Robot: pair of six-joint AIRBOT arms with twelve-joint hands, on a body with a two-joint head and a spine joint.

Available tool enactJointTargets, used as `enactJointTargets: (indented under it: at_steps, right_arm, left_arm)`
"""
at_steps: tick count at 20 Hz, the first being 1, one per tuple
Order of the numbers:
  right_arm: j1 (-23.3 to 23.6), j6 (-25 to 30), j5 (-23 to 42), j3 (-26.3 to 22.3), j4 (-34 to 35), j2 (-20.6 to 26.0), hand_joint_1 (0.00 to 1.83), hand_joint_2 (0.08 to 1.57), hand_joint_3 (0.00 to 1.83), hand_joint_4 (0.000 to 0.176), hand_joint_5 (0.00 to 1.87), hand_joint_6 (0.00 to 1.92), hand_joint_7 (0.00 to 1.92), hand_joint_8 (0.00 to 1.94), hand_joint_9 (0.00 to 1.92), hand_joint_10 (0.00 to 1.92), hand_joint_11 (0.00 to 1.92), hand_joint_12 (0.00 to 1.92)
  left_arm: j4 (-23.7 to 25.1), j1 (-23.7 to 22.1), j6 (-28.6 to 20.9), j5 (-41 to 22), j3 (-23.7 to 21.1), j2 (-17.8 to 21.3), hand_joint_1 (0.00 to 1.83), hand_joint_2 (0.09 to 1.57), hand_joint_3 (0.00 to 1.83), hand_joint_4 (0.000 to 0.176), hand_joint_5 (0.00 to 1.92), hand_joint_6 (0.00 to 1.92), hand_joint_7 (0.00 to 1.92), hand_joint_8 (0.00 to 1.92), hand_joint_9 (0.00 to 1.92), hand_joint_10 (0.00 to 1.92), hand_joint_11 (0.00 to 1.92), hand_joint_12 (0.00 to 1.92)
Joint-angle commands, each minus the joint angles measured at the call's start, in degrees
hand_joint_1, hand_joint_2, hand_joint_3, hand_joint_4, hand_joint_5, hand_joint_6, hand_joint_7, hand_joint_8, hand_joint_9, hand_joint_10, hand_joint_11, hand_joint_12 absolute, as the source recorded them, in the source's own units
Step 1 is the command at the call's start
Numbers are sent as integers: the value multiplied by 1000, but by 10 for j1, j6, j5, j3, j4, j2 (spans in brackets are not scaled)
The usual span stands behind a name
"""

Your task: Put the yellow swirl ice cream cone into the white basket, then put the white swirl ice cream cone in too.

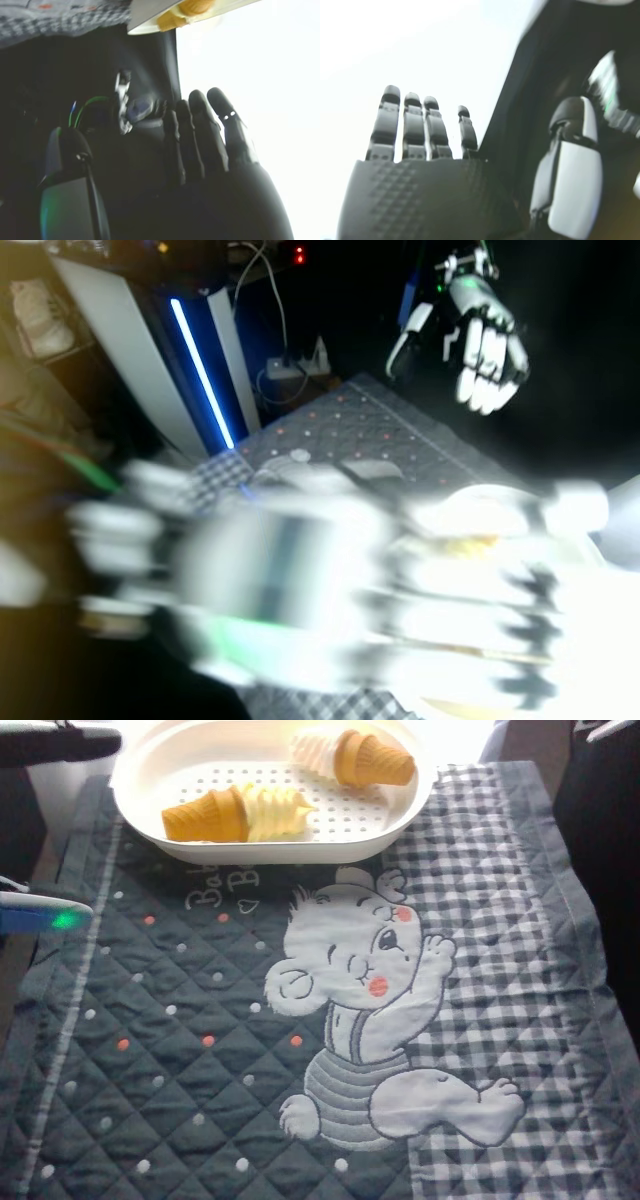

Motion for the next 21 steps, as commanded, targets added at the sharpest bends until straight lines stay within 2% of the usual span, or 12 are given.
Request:
enactJointTargets:
  at_steps: [1, 4, 7, 9, 12, 13, 14, 15, 16, 18, 20, 21]
  right_arm:
    - [4, -1, 107, -29, 24, 15, 580, 850, 8, 176, 0, 0, 0, 0, 0, 0, 0, 0]
    - [-64, -35, 206, -102, 75, 67, 739, 856, 5, 176, 0, 0, 0, 0, 0, 0, 0, 0]
    - [-208, -62, 346, -150, 186, 95, 761, 799, 0, 136, 0, 0, 9, 3, 0, 0, 0, 0]
    - [-318, -64, 469, -189, 281, 105, 732, 790, 0, 144, 0, 0, 108, 14, 7, 3, 0, 0]
    - [-427, -75, 539, -236, 383, 107, 713, 798, 0, 175, 61, 21, 74, 2, 44, 14, 0, 0]
    - [-431, -75, 539, -239, 385, 98, 725, 824, 11, 176, 101, 3, 23, 0, 6, 0, 0, 0]
    - [-431, -75, 539, -238, 381, 96, 725, 824, 11, 176, 101, 3, 23, 0, 6, 0, 0, 0]
    - [-431, -67, 539, -237, 362, 102, 543, 901, 11, 155, 6, 0, 117, 11, 61, 9, 0, 0]
    - [-431, -67, 539, -237, 349, 105, 622, 937, 5, 96, 61, 6, 146, 6, 123, 12, 61, 28]
    - [-396, -78, 540, -246, 293, 133, 548, 1056, 19, 81, 2, 0, 87, 0, 194, 8, 170, 80]
    - [-348, -91, 540, -249, 251, 148, 498, 1172, 0, 0, 389, 1122, 426, 35, 378, 24, 115, 338]
    - [-335, -93, 540, -249, 242, 149, 610, 1127, 0, 81, 223, 967, 304, 8, 297, 4, 22, 651]
  left_arm:
    - [-20, 3, -2, -115, -5, 8, 933, 858, 2, 0, 488, 3, 475, 2, 470, 5, 0, 1235]
    - [-69, 57, -2, -218, -22, 22, 927, 872, 7, 0, 337, 0, 387, 6, 448, 13, 0, 1430]
    - [-111, 110, -2, -303, -34, 19, 762, 952, 30, 0, 210, 0, 332, 0, 377, 0, 0, 1269]
    - [-115, 122, -6, -324, -41, 10, 612, 1033, 43, 0, 94, 5, 286, 2, 354, 10, 0, 1588]
    - [-145, 163, -31, -366, -45, -13, 432, 1140, 37, 0, 7, 0, 202, 0, 328, 2, 0, 1559]
    - [-164, 180, -52, -375, -48, -20, 219, 1308, 33, 17, 0, 0, 35, 0, 135, 10, 0, 854]
    - [-167, 184, -66, -375, -48, -24, 219, 1308, 33, 17, 0, 0, 35, 0, 135, 10, 0, 854]
    - [-160, 176, -71, -375, -46, -25, 17, 1369, 10, 0, 0, 0, 8, 1, 48, 16, 0, 263]
    - [-145, 157, -70, -375, -42, -24, 3, 1305, 0, 32, 0, 0, 1, 0, 9, 2, 0, 52]
    - [-104, 103, -65, -375, -29, -24, 0, 1184, 0, 163, 0, 0, 0, 0, 0, 0, 0, 1]
    - [-76, 65, -64, -375, -23, -25, 132, 1294, 3, 107, 59, 7, 90, 5, 172, 12, 1, 600]
    - [-73, 60, -64, -375, -22, -26, 184, 1329, 5, 88, 157, 16, 278, 31, 335, 58, 0, 888]
